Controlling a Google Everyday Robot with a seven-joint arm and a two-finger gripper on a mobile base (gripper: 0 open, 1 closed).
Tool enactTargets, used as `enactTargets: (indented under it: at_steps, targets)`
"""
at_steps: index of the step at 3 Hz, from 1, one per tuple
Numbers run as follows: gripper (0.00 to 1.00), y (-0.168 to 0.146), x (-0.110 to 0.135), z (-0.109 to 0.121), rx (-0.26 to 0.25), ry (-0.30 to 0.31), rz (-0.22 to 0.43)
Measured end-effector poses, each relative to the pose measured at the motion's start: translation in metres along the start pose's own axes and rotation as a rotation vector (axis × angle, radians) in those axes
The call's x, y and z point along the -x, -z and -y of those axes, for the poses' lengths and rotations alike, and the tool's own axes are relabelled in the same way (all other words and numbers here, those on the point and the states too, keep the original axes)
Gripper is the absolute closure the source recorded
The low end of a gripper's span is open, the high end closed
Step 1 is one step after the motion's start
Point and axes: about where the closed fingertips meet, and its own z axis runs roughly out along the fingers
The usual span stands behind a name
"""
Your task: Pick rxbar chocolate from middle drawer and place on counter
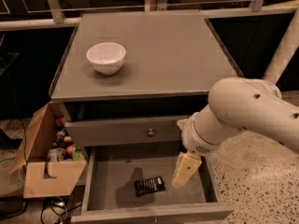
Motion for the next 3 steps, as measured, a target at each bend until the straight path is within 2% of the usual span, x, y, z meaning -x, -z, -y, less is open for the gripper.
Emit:
enactTargets:
  at_steps: [1,2,3]
  targets:
    - [0.0,-0.07,0.005,0.023,0.024,0.036,0.007]
    - [0.0,-0.073,0.004,0.023,0.028,0.037,0.007]
    - [0.0,-0.09,-0.007,0.017,0.044,0.023,0.02]
